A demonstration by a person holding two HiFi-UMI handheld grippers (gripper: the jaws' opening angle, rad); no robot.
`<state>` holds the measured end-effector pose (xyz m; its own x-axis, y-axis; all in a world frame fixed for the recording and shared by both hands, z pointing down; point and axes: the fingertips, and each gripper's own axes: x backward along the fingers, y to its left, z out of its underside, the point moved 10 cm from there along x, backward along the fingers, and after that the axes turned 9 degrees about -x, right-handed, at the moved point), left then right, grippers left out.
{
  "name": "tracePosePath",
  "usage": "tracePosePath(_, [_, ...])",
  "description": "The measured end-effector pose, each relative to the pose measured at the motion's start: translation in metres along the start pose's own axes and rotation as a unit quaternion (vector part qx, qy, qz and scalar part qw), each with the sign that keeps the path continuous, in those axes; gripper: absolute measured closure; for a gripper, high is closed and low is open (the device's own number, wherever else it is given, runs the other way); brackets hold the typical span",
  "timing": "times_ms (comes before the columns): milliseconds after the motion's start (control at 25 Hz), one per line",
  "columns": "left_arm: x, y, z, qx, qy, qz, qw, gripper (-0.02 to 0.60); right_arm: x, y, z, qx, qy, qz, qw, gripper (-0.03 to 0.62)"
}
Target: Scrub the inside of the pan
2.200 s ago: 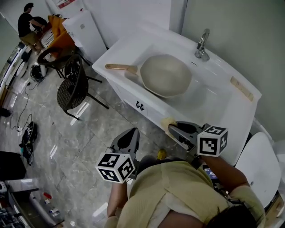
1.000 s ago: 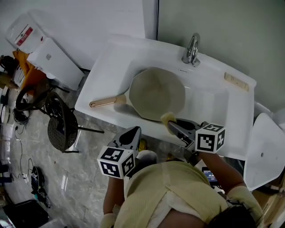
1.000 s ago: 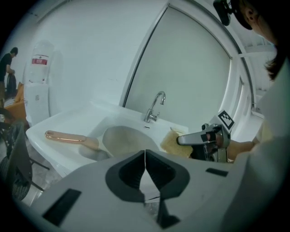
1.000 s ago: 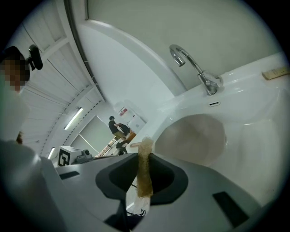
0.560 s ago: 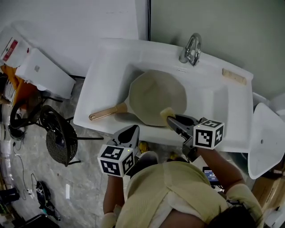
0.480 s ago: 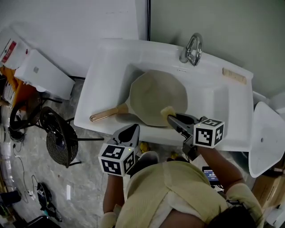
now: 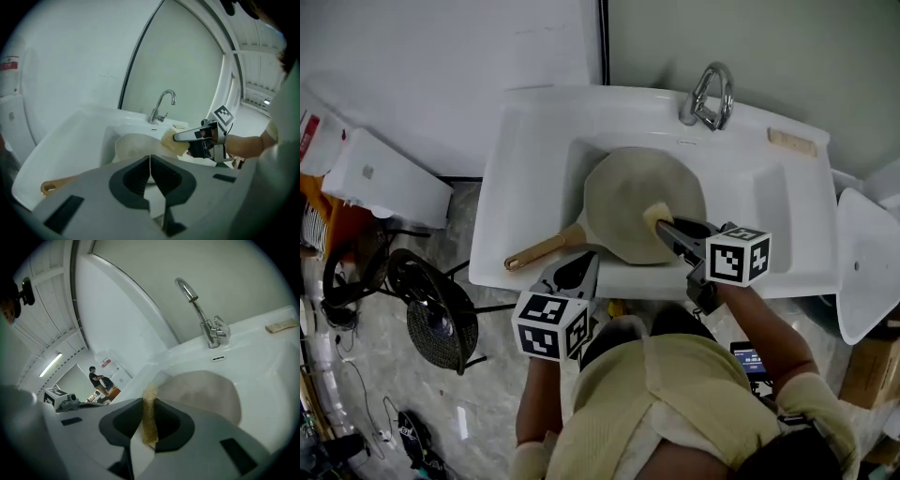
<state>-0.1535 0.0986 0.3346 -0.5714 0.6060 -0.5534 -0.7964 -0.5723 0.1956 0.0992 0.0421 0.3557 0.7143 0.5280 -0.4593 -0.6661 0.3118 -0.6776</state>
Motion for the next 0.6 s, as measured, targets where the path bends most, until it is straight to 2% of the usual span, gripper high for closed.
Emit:
tracePosePath(160, [-0.004, 0.014, -0.001, -0.003, 0.003, 0.001, 1.0, 0.521, -0.007, 0.001, -0.007, 0.006, -0.005, 0.012, 1.0, 0.514])
tracePosePath(280, [-0.01, 0.016, -0.001, -0.018, 0.018, 0.006, 0.9997, 0.521, -0.012, -0.004, -0.013, 0.007, -0.014, 0.022, 1.0, 0.514])
tracePosePath(440, [-0.02, 0.013, -0.005, -0.043, 0.032, 0.002, 0.9986, 0.522, -0.022, -0.012, -0.023, 0.001, -0.028, 0.008, 1.0, 0.514])
tracePosePath(600, [-0.024, 0.016, -0.009, -0.07, 0.043, -0.02, 0.9964, 0.522, -0.035, -0.021, -0.032, -0.009, -0.027, 0.003, 1.0, 0.514])
